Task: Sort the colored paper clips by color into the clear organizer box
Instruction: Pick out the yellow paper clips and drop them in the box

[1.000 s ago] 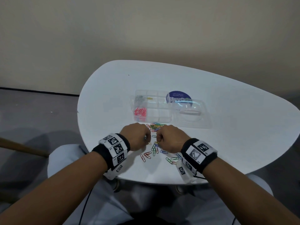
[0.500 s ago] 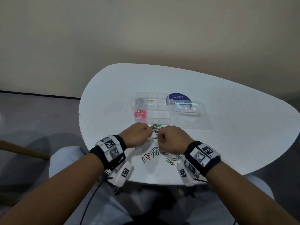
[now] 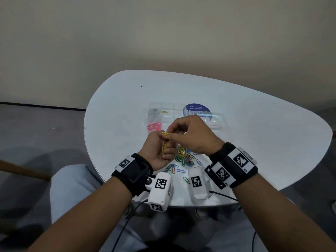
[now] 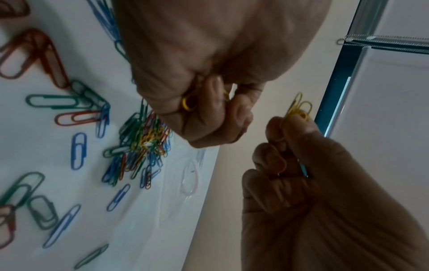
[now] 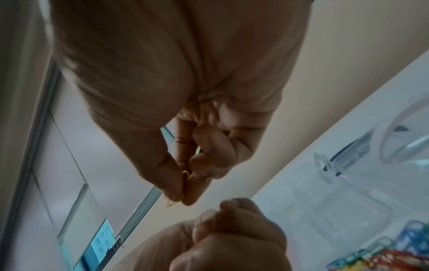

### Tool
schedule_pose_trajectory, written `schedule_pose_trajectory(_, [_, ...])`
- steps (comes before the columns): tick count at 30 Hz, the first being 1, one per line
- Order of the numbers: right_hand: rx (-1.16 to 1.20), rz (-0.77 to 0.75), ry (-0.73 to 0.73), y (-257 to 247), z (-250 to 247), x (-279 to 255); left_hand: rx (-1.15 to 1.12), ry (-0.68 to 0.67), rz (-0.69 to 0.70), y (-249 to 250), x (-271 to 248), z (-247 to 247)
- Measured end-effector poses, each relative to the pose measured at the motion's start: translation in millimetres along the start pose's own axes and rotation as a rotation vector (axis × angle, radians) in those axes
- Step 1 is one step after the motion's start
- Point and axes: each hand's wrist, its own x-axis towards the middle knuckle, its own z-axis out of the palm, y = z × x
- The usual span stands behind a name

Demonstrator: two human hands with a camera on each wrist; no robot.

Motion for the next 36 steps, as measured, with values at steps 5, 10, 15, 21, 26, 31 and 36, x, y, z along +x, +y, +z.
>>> schedule_pose_trajectory(5, [0.007,0.033,-0.037,4,-2,0,-0.042,0.025,-0.037,1,4,-1])
schedule_pose_trajectory(10, [-0.104,0.021,-0.086,1,-4,0,-0.056,0.044,-0.062,1,5,0])
schedule_pose_trajectory(15, [-0.16,0.083,0.139,31,-19,7,-0.294,0.202,0.004,16,9,-12])
schedule_pose_trajectory(21, [-0.313,0.227,0.073,66,-12,8,-0.143,0.353,-0.056,6,19,-10])
schedule_pose_trajectory(26, [-0.468,0.356,0.028,80,7,14,0.226,0.375,0.057,2,23,0])
schedule_pose_trajectory(31, [-0.55,0.376,-0.035,84,14,18,0.36,0.395,0.095,3,25,-5])
schedule_pose_trajectory(36, [-0.581,0.341,-0.056,86,12,14,0.349,0.403,0.087,0,26,-11])
